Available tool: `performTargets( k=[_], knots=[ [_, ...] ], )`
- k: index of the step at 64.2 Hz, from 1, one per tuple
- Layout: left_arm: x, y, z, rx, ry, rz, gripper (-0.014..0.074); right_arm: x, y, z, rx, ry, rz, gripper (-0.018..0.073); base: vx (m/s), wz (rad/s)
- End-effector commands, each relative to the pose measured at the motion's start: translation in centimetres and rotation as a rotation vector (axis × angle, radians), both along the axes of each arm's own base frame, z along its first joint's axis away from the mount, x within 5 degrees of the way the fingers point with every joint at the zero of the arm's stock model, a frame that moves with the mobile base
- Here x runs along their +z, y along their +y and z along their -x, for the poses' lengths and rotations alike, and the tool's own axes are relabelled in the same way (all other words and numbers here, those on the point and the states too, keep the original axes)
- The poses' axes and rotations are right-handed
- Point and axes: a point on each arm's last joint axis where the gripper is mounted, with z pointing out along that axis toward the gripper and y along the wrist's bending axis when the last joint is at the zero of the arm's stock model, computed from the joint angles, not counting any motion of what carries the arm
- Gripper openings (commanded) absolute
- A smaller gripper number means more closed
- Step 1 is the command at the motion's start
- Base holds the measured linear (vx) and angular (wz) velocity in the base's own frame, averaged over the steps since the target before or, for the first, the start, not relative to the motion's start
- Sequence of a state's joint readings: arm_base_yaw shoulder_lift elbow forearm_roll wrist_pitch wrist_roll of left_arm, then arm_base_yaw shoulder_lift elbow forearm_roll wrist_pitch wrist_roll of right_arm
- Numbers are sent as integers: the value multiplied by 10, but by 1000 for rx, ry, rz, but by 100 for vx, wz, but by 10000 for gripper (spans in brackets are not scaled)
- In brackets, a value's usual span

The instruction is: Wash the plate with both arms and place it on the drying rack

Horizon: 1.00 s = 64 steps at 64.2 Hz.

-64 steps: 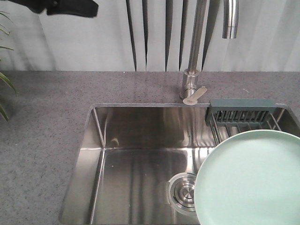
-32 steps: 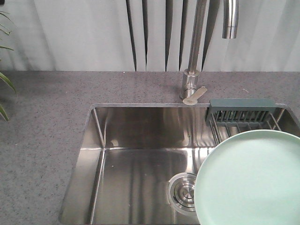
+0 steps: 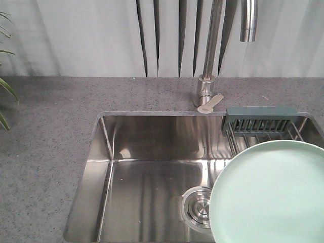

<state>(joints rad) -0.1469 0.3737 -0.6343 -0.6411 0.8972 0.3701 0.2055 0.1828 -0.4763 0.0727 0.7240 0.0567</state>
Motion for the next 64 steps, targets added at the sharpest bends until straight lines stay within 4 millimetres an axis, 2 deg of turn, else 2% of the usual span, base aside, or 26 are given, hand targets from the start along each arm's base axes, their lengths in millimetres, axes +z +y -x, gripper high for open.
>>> performTargets(
  k=[1,10,19,26,32,41,47,64],
  knots=[
    [-13,2,1,48,-53,63,-5,17,2,-1,5,-109,-69,-5,0,0],
    [-32,7,6,96,-109,81,-5,26,2,-2,5,-151,-87,-5,0,0],
    [-38,12,8,141,-175,27,-5,43,6,-12,19,12,-45,-5,0,0],
    [-40,14,9,142,-176,-17,-5,67,10,-39,27,131,36,-5,0,0],
    [-43,14,10,135,-161,-50,-5,73,17,-68,58,243,99,-5,0,0],
    [-44,14,10,127,-148,-59,-5,54,38,-112,183,405,75,-5,0,0],
    [-44,14,11,125,-144,-61,-5,42,49,-138,228,434,22,-4,0,0],
    [-45,14,11,120,-136,-66,-5,6,57,-211,133,416,7,-4,0,0]
  ],
)
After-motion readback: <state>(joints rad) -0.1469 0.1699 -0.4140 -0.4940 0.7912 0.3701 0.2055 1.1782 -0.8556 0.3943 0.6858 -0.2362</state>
